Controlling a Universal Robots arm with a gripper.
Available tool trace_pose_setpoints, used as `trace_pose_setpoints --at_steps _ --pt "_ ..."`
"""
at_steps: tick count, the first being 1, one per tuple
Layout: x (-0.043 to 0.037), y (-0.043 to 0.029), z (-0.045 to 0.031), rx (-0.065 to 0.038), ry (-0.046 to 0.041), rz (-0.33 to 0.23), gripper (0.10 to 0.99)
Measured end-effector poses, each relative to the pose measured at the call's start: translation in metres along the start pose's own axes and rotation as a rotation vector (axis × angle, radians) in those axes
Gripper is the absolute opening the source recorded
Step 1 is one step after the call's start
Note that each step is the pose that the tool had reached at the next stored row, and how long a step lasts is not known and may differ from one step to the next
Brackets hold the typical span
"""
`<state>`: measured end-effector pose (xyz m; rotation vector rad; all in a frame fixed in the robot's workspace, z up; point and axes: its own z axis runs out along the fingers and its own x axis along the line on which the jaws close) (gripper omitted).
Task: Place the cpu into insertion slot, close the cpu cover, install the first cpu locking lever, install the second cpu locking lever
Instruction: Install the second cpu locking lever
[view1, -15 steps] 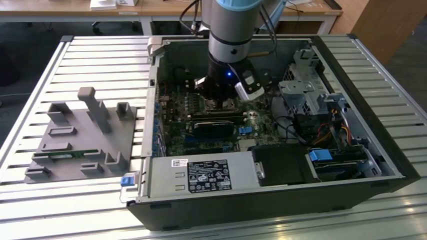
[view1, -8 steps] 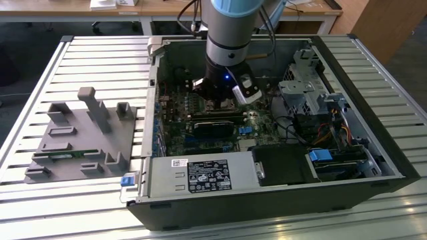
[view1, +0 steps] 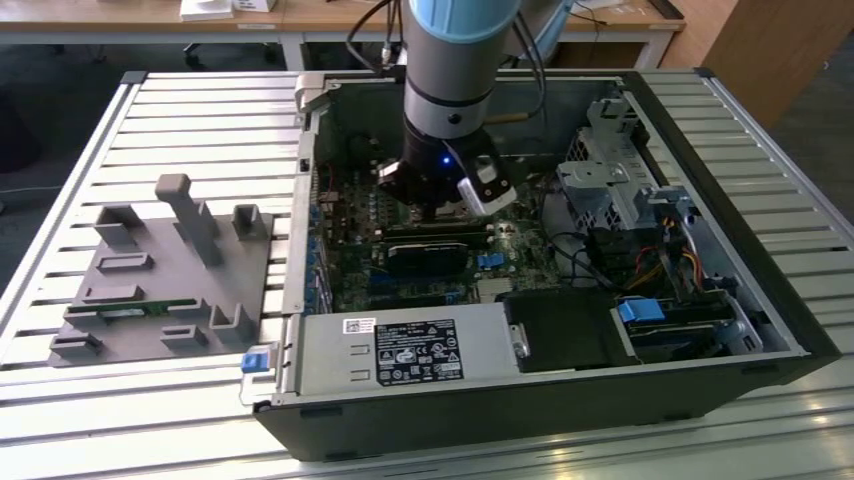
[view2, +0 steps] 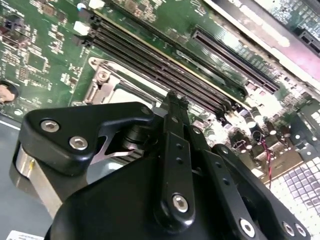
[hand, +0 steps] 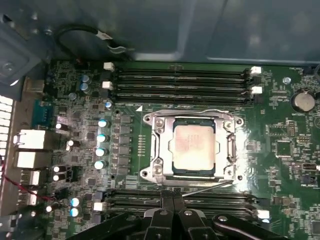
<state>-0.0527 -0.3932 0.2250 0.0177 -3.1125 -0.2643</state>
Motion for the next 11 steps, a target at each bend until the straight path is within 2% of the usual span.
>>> trace_pose_setpoints --at_steps 7,8,11 --pt "0.0018 -0.0017 0.0091 -0.005 0.0 0.0 0.118" --pt "0.0019 -0.002 0.0092 -0.012 0.0001 0.0 0.118" --pt "0.0019 -0.0045 0.0089 -0.046 -0.0004 -0.001 0.118"
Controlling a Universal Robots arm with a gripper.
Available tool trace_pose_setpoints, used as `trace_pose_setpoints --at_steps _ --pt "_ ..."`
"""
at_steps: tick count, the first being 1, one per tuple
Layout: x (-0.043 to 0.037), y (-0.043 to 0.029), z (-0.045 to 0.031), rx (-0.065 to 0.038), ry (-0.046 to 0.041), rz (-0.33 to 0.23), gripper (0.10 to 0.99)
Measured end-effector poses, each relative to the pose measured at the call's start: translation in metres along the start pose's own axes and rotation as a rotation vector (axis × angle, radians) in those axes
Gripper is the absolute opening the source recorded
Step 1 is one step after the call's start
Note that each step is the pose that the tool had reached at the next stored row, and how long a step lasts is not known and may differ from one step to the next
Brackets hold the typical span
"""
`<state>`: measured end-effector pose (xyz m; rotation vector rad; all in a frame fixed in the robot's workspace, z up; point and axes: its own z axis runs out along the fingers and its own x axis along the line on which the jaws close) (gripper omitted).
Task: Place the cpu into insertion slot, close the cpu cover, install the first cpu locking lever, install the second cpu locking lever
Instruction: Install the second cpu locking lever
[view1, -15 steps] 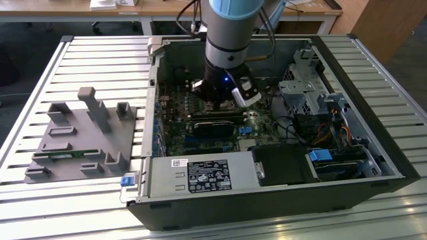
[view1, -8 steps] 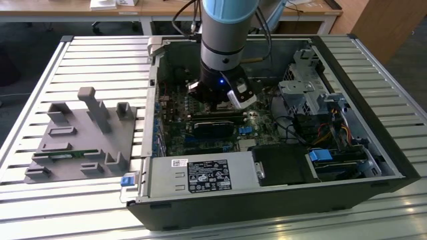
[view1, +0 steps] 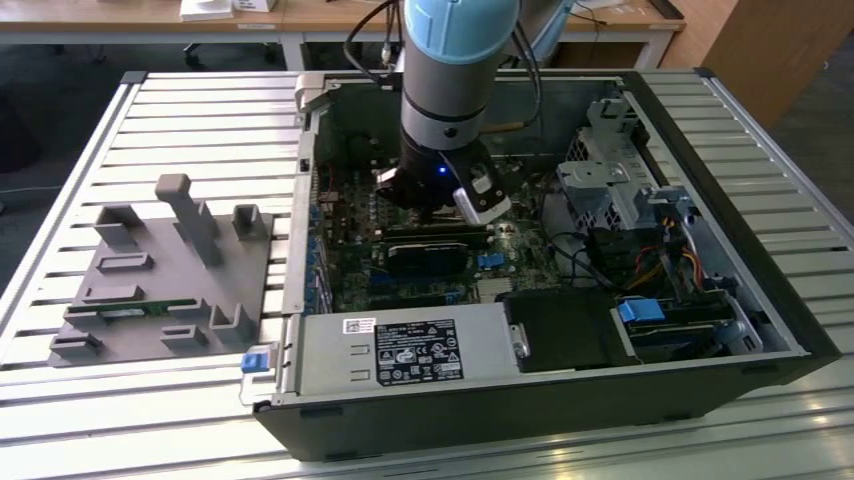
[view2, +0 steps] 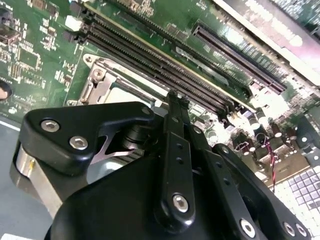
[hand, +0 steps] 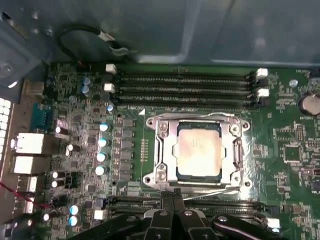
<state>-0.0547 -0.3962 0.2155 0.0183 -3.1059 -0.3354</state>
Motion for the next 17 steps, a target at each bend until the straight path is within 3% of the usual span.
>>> trace_pose_setpoints --at_steps 5,9,17 --pt "0.0017 -0.0083 -0.0018 -0.025 -0.0003 0.0 0.118" --pt "0.0072 -0.012 -0.0024 -0.054 -0.0006 -0.001 0.118" --pt "0.0097 -0.0141 0.0062 -0.06 -0.0007 -0.001 0.118"
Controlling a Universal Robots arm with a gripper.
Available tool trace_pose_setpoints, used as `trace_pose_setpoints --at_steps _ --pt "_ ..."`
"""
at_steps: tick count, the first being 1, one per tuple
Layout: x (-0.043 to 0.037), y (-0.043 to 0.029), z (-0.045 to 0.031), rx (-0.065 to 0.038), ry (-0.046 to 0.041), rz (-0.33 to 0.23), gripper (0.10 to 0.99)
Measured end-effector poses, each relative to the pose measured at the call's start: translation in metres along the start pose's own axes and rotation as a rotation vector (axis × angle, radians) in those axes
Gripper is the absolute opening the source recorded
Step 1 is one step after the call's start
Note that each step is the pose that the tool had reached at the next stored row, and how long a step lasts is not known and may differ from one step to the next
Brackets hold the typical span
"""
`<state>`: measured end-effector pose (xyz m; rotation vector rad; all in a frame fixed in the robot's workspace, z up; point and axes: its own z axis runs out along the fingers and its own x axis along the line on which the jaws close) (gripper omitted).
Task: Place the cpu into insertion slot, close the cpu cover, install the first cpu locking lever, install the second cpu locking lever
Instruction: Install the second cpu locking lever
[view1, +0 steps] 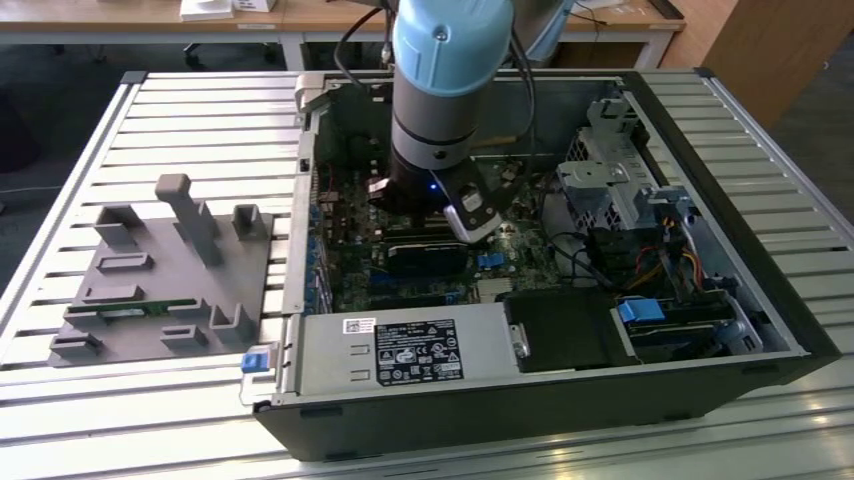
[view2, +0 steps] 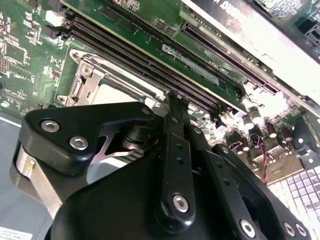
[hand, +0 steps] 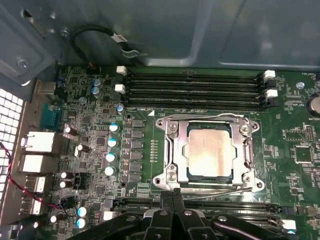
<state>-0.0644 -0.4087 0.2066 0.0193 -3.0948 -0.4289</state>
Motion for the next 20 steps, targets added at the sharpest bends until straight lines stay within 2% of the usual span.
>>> trace_pose_setpoints --at_steps 10,15,20 --pt "-0.0001 -0.0027 0.0069 -0.009 0.0001 0.0 0.118" --pt "0.0014 -0.0067 0.007 -0.039 -0.0004 0.0 0.118" --pt "0.0032 -0.009 0.0107 -0.048 -0.0004 -0.001 0.118"
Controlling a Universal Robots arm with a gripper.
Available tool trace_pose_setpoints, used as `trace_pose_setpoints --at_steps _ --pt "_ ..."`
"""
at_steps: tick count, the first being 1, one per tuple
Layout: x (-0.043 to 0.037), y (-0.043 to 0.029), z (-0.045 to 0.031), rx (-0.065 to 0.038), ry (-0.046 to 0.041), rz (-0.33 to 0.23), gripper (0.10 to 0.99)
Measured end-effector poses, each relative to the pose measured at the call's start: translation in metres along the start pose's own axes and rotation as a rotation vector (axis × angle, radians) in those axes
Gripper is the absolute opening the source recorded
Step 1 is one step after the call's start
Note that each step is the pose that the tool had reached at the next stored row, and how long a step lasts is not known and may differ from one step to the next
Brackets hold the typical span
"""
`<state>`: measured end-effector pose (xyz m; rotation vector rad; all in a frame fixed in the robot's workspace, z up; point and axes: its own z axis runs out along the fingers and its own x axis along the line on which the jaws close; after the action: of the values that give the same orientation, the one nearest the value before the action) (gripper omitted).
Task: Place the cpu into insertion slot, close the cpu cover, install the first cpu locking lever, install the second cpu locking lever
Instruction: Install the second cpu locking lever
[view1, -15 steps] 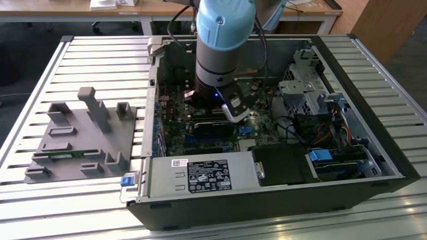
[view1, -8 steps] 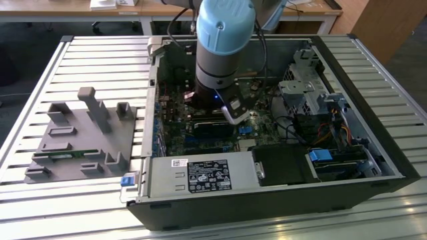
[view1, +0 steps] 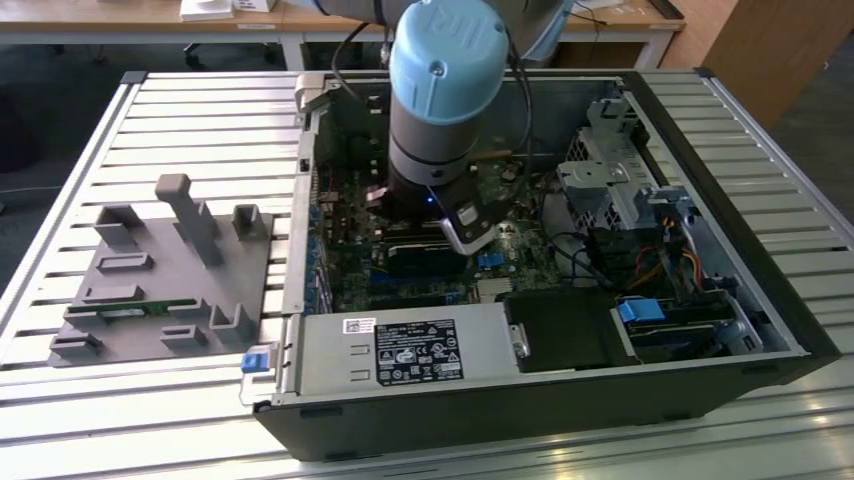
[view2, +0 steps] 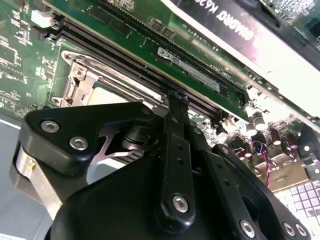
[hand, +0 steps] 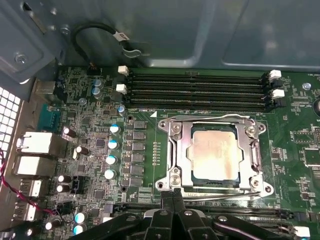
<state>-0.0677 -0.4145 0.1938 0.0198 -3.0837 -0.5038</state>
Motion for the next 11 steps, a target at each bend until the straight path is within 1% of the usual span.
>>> trace_pose_setpoints --at_steps 3,5,7,9,11 --pt "0.0025 -0.0008 0.0021 -0.007 0.0 0.0 0.118" --pt "0.004 -0.0011 0.0031 -0.014 -0.0002 0.0 0.118" --pt "0.0045 -0.0013 0.0035 -0.024 -0.0003 -0.001 0.118" --pt "0.0047 -0.0014 0.0037 -0.038 -0.0004 -0.001 0.118" --pt "0.0048 -0.0015 0.0043 -0.046 -0.0006 -0.001 0.118"
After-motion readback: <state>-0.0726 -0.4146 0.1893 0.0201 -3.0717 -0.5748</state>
